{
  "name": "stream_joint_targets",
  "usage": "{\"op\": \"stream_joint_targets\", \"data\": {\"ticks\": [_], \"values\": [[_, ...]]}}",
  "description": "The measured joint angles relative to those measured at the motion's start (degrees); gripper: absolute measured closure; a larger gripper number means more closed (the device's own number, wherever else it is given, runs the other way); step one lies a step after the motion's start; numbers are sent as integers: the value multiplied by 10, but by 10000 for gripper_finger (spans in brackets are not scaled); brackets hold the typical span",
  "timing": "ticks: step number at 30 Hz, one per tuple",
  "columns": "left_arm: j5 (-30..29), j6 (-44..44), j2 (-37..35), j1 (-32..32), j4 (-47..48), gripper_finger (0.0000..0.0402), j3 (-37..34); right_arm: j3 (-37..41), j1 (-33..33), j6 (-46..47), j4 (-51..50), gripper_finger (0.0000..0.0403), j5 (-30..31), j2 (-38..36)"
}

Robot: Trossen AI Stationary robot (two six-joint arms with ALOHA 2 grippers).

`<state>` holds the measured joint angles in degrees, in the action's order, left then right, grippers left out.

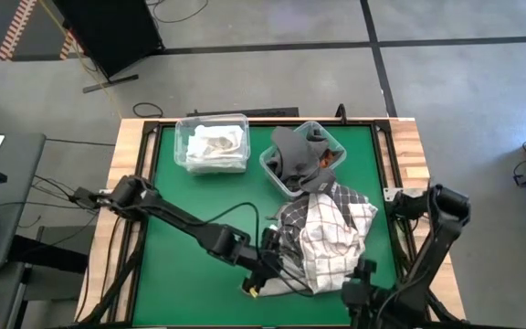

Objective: Sort towels by color in basket
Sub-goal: Put the white patterned towel into the left transparent bin

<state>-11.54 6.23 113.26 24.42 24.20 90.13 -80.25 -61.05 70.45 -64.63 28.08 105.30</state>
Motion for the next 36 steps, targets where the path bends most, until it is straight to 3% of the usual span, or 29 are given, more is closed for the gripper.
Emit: {"op": "stream_joint_targets", "data": {"ticks": [6, 11, 14, 17, 22, 24, 29, 36], "values": [[12, -1, 41, 0, -42, 109, 0, 1, 7, 65, -67, 70, 1, 67], [23, -8, 50, 0, -56, 109, 0, 1, 32, 37, -59, 74, 3, 107], [23, -12, 50, 0, -62, 109, 0, 1, 51, 27, -59, 97, 5, 118], [23, -15, 49, 0, -60, 109, 0, 1, 65, 11, -61, 153, 6, 117], [7, -13, 48, 8, -52, 109, 0, 0, 75, -14, -79, 337, 12, 94], [-17, -6, 48, 13, -53, 109, 0, 0, 75, -25, -80, 379, 21, 78], [-82, 6, 48, 18, -58, 109, 0, 0, 79, -22, -87, 380, 68, 13], [-136, 21, 44, 20, -107, 109, 0, 0, 90, -94, -36, 381, 207, -98]]}}
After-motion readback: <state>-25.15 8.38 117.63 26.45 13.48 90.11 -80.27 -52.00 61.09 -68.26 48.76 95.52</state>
